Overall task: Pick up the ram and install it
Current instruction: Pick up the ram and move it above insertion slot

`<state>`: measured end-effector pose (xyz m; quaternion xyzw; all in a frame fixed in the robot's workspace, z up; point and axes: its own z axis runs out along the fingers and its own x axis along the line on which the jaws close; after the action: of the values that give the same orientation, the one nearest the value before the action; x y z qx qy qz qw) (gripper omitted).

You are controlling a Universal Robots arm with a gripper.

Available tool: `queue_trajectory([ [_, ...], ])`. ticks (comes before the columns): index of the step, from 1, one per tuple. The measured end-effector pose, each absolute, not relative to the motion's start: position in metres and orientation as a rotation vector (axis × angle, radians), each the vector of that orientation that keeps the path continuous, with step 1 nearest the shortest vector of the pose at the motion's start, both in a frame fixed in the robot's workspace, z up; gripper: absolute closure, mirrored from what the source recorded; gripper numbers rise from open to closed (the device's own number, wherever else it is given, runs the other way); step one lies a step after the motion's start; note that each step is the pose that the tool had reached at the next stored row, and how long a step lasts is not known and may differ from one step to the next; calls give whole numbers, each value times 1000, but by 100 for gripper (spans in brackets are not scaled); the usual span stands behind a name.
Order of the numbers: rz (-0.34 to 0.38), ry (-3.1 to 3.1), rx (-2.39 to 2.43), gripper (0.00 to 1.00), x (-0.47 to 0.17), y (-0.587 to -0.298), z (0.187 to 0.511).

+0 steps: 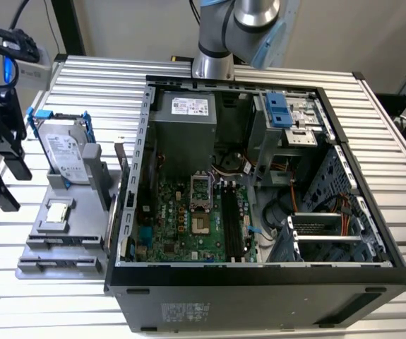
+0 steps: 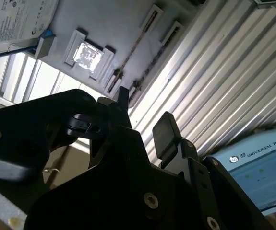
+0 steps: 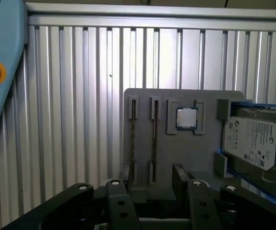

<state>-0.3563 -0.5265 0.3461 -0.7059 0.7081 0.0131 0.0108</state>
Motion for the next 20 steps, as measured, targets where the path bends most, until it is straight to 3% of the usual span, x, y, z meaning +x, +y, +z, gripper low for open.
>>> queue_trajectory([
  [20,41,2220,-2192,0,-360,-527,326],
])
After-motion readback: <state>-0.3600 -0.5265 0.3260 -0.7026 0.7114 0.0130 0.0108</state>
